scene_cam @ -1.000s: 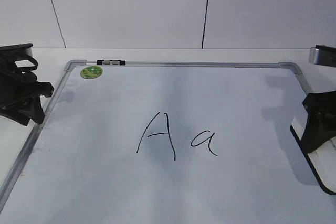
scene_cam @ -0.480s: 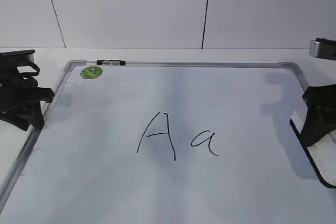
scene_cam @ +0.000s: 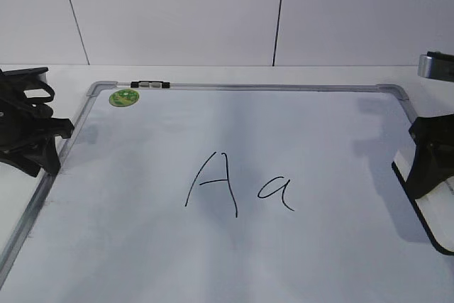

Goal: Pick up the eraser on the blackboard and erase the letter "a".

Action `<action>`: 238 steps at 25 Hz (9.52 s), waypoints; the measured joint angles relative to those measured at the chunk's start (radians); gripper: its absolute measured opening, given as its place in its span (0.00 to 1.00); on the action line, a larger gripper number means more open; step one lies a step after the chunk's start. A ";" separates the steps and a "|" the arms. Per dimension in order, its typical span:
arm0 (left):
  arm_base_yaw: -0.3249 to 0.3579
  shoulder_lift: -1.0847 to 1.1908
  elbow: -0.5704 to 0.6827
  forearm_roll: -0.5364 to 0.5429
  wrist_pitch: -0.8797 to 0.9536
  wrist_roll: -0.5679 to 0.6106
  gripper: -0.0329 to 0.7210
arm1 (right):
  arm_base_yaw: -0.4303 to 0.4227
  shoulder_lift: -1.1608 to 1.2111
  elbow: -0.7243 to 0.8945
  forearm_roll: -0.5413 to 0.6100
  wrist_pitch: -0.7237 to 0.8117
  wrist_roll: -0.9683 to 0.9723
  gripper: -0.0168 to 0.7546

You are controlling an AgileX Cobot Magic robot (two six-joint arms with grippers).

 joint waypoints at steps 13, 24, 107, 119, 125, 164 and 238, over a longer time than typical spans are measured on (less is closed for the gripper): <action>0.000 0.000 -0.001 -0.012 0.005 0.000 0.08 | 0.002 0.000 0.000 0.002 0.002 0.002 0.72; 0.000 0.000 -0.001 -0.012 0.005 0.000 0.08 | 0.126 0.104 -0.156 -0.041 0.012 0.024 0.72; 0.000 0.000 -0.001 -0.010 -0.002 0.000 0.08 | 0.387 0.509 -0.385 -0.117 -0.072 0.137 0.72; 0.000 0.000 -0.001 -0.010 -0.002 0.000 0.08 | 0.343 0.541 -0.468 -0.116 -0.005 0.125 0.72; 0.000 0.000 -0.001 -0.010 -0.002 0.000 0.08 | 0.404 0.548 -0.481 -0.154 -0.009 0.112 0.72; 0.000 0.000 -0.001 -0.010 -0.004 0.000 0.08 | 0.402 0.555 -0.489 -0.154 -0.027 0.139 0.72; 0.000 0.000 -0.001 -0.010 -0.004 0.000 0.08 | 0.406 0.556 -0.489 -0.154 -0.004 0.142 0.72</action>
